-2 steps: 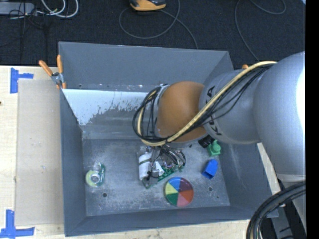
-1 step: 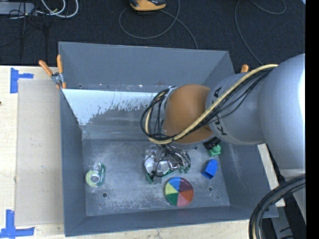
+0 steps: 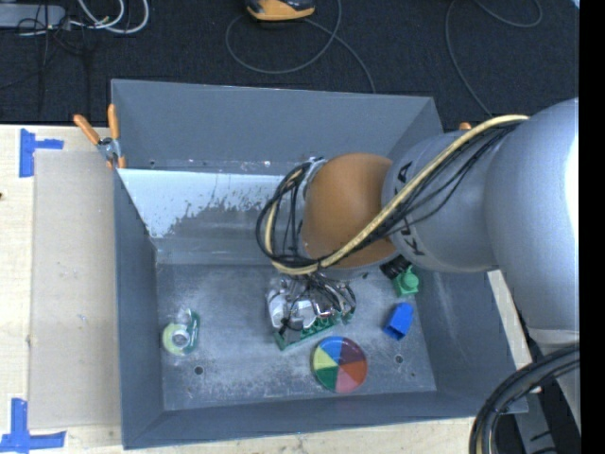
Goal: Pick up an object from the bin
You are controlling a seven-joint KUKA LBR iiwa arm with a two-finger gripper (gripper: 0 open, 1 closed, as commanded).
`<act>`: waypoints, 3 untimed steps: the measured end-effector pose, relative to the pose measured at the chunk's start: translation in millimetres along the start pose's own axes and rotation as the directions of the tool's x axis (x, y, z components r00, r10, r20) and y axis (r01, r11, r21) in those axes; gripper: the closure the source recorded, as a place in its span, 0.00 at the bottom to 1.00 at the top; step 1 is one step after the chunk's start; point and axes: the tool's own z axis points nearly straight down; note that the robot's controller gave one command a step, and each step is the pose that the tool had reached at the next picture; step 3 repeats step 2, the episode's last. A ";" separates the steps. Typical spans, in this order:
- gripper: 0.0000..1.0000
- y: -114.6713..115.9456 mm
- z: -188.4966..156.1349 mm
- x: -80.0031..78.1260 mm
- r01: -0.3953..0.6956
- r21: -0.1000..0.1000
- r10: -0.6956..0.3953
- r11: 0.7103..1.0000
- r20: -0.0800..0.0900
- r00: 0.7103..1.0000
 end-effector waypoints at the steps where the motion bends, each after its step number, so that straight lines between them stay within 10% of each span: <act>1: 1.00 -41.5 13.4 -36.8 0.357 -0.017 -0.357 0.934 -0.006 0.934; 3: 1.00 -41.5 13.4 -36.8 0.356 -0.017 -0.356 0.934 -0.007 0.934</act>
Offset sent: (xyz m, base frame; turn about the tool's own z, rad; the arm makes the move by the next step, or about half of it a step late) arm 0.0000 0.0000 0.0000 0.0000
